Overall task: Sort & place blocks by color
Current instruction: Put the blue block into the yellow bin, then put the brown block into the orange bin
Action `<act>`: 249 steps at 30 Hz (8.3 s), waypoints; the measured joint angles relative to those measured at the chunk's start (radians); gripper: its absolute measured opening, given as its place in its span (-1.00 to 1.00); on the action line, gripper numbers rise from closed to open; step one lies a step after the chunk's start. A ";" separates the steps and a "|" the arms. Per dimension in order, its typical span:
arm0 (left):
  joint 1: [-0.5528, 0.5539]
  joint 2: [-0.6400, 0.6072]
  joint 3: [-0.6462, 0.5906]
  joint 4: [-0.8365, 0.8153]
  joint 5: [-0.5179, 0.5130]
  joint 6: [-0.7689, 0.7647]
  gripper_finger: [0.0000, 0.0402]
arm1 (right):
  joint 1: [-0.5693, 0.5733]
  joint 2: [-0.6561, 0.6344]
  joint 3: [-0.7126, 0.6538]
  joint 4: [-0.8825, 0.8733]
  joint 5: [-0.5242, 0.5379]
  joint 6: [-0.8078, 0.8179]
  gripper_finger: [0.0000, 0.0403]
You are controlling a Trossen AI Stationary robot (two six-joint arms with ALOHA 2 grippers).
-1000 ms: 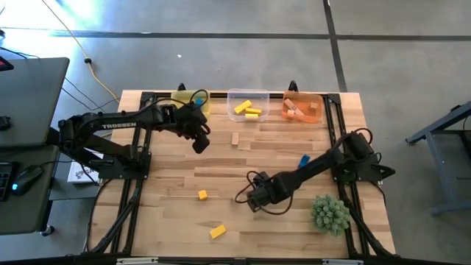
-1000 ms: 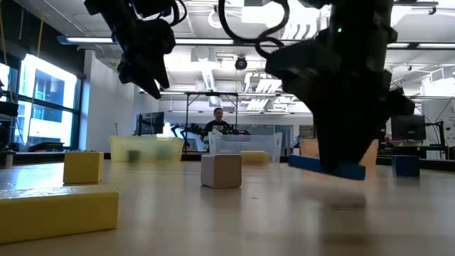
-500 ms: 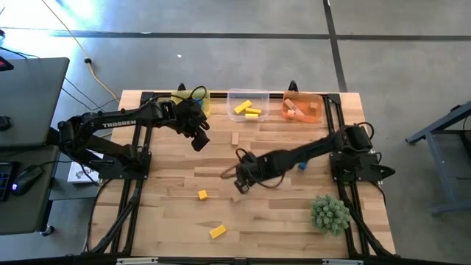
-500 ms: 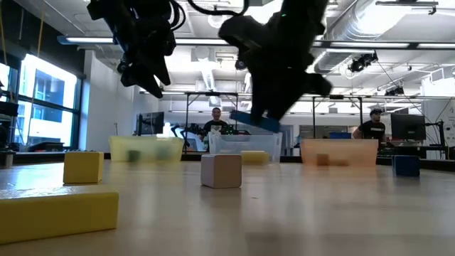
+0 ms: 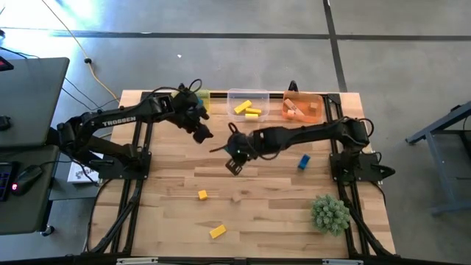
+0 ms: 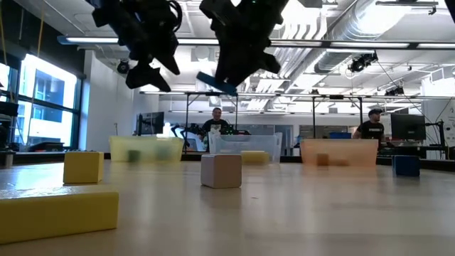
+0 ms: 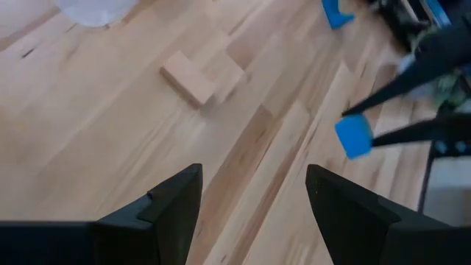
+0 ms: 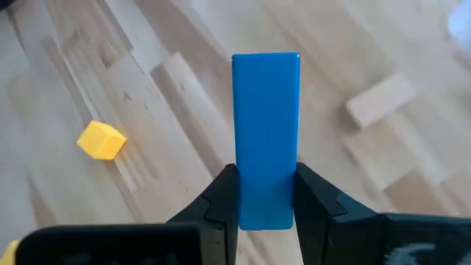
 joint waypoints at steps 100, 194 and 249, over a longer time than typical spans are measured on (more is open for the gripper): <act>0.094 0.209 0.000 0.566 -0.192 -0.290 -0.83 | -0.389 -0.001 0.078 0.117 0.000 -0.876 -0.34; 0.183 -0.176 0.001 -0.201 -0.321 0.269 -0.12 | 0.061 0.004 0.210 0.100 -0.048 0.094 -0.33; 0.120 -0.261 -0.001 -0.354 -0.330 0.230 -0.14 | 0.221 0.316 0.262 -0.214 -0.193 0.400 0.18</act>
